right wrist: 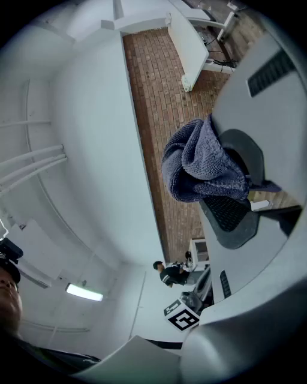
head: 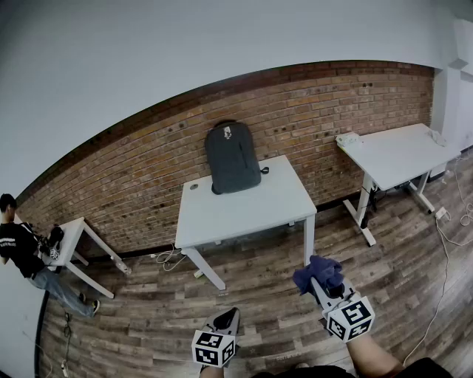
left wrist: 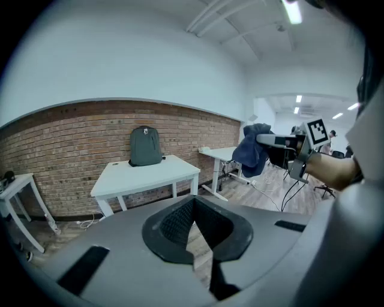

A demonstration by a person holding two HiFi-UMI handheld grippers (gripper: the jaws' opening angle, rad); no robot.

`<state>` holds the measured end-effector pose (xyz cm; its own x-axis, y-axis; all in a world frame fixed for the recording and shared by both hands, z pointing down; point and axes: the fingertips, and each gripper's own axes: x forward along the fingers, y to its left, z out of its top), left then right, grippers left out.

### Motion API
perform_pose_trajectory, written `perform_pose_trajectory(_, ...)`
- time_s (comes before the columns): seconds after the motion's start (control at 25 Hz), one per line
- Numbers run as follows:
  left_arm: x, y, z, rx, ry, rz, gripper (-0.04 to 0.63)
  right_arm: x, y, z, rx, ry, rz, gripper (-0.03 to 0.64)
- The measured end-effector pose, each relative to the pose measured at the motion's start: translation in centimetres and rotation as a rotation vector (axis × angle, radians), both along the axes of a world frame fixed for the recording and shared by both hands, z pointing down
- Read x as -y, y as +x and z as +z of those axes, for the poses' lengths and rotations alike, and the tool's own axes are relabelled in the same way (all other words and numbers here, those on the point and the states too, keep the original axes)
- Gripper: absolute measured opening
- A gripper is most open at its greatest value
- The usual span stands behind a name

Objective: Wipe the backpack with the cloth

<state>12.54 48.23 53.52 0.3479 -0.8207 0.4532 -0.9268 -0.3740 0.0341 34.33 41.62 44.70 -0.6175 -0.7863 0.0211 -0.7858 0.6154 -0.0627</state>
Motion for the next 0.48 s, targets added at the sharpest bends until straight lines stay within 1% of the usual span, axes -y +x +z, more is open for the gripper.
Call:
perform_pose_trajectory(0.28, 1.1, 1.8, -1.3, -0.016, 0.038, -0.015, -0.018, 1.0, 1.9, -0.1, 0.006, 0.004, 0.000, 0.051)
perform_pose_trajectory(0.48, 2.8, 2.0, -2.3, -0.030, 0.067, -0.023, -0.018, 2.0, 2.1, -0.1, 0.000, 0.014, -0.007, 0.051)
